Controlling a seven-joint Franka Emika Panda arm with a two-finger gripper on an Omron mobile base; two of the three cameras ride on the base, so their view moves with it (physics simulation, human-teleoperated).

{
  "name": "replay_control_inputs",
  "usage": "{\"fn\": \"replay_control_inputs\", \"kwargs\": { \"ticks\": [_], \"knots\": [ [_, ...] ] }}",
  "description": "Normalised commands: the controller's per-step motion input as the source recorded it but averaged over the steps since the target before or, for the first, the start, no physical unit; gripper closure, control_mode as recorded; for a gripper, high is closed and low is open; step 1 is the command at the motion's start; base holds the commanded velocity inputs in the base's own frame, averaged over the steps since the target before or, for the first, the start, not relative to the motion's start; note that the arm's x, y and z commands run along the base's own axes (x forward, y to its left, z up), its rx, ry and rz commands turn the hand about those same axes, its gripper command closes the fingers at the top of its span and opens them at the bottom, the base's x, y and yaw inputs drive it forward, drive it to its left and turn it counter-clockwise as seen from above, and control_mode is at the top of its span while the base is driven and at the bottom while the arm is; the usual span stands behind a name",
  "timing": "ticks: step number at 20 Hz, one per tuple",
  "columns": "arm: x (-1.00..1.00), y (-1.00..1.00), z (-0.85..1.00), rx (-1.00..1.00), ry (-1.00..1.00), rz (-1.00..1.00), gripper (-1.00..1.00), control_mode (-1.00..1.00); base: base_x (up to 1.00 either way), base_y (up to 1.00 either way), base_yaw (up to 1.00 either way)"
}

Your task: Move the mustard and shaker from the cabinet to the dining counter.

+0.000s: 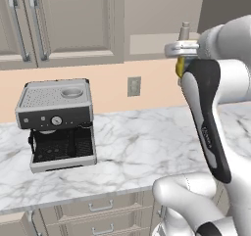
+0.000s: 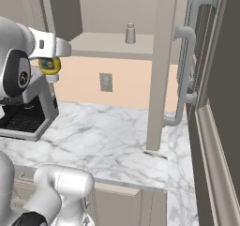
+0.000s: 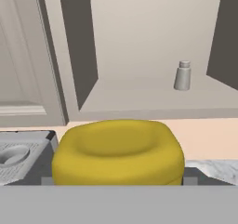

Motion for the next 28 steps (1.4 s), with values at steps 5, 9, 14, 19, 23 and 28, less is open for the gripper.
{"fn": "replay_control_inputs", "kwargs": {
  "ticks": [5,9,14,19,23,28],
  "knots": [
    [-0.45,-0.15,-0.29,0.01,0.09,0.0,1.0,-1.0,0.0,0.0,0.0],
    [-0.2,-0.03,-0.27,0.0,0.12,0.0,1.0,-1.0,0.0,0.0,0.0],
    [-0.3,0.02,-0.15,0.0,0.1,0.0,1.0,-1.0,0.0,0.0,0.0],
    [-0.61,0.07,-0.16,0.0,0.02,0.05,1.0,-1.0,0.0,0.0,0.0],
    [0.01,0.0,-0.08,0.0,0.04,0.0,1.0,-1.0,0.0,0.0,0.0],
    [0.0,0.0,0.0,0.0,0.03,0.0,1.0,-1.0,0.0,0.0,0.0]
  ]
}}
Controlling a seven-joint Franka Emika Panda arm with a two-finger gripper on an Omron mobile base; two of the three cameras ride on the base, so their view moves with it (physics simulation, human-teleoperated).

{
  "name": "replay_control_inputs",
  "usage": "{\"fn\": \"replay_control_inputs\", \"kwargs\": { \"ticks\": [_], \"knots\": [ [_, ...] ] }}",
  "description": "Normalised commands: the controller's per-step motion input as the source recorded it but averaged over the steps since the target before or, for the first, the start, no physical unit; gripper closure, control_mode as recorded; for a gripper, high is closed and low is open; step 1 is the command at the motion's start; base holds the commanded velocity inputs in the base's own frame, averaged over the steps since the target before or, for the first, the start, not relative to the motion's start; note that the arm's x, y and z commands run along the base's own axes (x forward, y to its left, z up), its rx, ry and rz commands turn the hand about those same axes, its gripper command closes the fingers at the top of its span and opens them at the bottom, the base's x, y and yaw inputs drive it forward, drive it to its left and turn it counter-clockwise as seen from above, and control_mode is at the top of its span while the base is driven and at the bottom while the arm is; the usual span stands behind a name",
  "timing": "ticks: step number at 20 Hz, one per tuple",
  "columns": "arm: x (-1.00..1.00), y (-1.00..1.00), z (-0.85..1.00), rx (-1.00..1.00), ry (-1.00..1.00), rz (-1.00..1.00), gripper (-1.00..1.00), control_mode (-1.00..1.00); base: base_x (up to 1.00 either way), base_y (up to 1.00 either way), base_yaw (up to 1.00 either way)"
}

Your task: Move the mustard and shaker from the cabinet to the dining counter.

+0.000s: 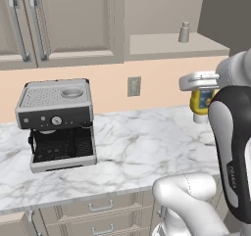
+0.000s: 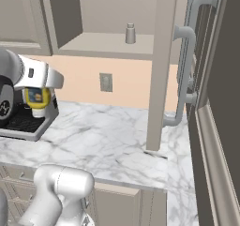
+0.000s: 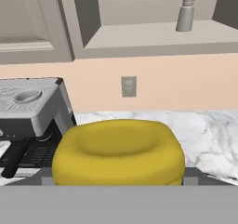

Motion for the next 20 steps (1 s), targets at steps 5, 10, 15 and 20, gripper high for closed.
{"fn": "replay_control_inputs", "kwargs": {
  "ticks": [5,10,15,20],
  "knots": [
    [0.0,0.0,0.0,0.0,0.0,0.0,1.0,-1.0,0.0,0.0,0.0],
    [0.0,0.0,0.0,0.0,0.0,0.0,1.0,1.0,-0.76,0.64,0.15],
    [0.0,0.0,0.0,0.0,0.0,0.0,1.0,1.0,-0.62,0.96,0.71],
    [0.0,0.0,0.0,0.0,0.0,0.0,1.0,1.0,-0.22,0.16,1.0]
  ]
}}
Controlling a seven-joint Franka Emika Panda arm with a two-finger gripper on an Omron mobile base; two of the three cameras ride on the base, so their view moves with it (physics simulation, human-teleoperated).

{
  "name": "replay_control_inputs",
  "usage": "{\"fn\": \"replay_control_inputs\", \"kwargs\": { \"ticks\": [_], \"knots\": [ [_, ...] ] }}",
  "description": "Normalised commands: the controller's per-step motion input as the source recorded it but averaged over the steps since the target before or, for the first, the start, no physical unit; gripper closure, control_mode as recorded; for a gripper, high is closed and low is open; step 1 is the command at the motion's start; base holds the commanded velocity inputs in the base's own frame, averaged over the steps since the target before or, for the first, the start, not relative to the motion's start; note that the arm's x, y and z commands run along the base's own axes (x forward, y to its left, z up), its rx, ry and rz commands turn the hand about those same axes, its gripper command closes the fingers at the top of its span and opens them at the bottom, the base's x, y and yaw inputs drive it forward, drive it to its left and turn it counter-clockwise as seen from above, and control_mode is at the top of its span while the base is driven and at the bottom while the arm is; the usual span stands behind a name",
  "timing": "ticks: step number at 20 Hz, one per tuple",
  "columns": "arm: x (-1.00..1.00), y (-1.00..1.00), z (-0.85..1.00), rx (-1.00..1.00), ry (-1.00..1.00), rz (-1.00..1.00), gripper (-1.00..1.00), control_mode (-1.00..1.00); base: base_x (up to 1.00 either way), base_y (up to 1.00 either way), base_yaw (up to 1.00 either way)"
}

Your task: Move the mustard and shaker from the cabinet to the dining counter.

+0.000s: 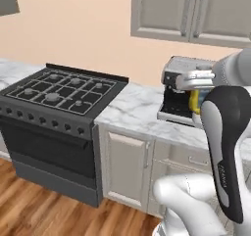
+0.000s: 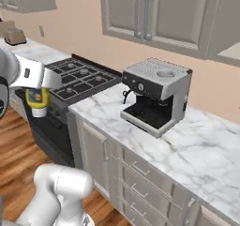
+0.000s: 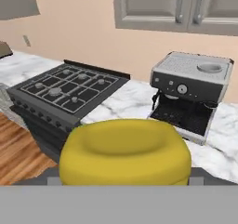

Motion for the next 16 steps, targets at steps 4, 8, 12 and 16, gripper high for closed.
{"fn": "replay_control_inputs", "kwargs": {
  "ticks": [4,8,12,16],
  "knots": [
    [0.0,0.0,0.0,0.0,0.0,0.0,1.0,1.0,-0.16,0.0,1.0],
    [0.0,0.0,0.0,0.0,0.0,0.0,1.0,1.0,-0.16,0.0,1.0],
    [0.0,0.0,0.0,0.0,0.0,0.0,1.0,1.0,-0.14,0.0,1.0],
    [0.0,0.0,0.0,0.0,0.0,0.0,1.0,1.0,-0.03,0.01,1.0]
  ]
}}
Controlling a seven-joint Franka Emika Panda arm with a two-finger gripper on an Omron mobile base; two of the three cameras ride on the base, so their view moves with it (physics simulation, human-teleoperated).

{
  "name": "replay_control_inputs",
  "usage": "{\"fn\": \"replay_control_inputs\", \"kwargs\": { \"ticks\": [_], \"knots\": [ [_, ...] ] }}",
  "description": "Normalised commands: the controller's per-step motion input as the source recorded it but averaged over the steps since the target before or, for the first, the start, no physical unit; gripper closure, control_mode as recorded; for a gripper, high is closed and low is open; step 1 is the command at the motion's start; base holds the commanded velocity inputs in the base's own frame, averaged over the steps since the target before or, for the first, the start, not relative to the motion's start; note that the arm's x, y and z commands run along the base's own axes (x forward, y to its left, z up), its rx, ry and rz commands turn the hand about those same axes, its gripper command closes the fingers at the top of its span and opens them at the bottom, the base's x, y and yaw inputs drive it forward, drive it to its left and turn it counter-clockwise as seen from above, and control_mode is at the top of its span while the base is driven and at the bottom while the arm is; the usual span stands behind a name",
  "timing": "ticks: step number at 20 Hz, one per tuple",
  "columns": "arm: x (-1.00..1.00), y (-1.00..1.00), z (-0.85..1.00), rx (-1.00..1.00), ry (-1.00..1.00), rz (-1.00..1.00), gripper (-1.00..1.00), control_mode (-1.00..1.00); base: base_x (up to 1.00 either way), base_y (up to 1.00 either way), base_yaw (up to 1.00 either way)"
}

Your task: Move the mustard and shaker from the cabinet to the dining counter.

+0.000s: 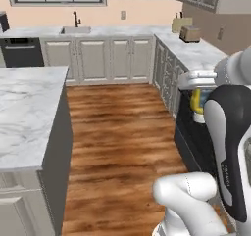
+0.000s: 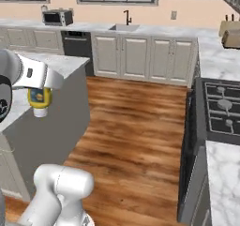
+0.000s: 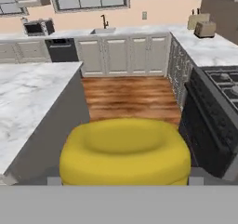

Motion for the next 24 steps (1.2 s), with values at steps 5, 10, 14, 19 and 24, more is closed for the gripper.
{"fn": "replay_control_inputs", "kwargs": {
  "ticks": [5,10,14,19,24],
  "knots": [
    [0.0,0.0,0.0,0.0,0.0,0.0,1.0,1.0,0.01,0.01,1.0],
    [0.0,0.0,0.0,0.0,0.0,0.0,1.0,1.0,0.58,0.27,0.76],
    [0.0,0.0,0.0,0.0,0.0,0.0,1.0,1.0,0.9,0.48,0.55],
    [0.0,0.0,0.0,0.0,0.0,0.0,1.0,1.0,0.34,0.0,0.97],
    [0.0,0.0,0.0,0.0,0.0,0.0,1.0,1.0,0.75,-0.02,0.65]
  ]
}}
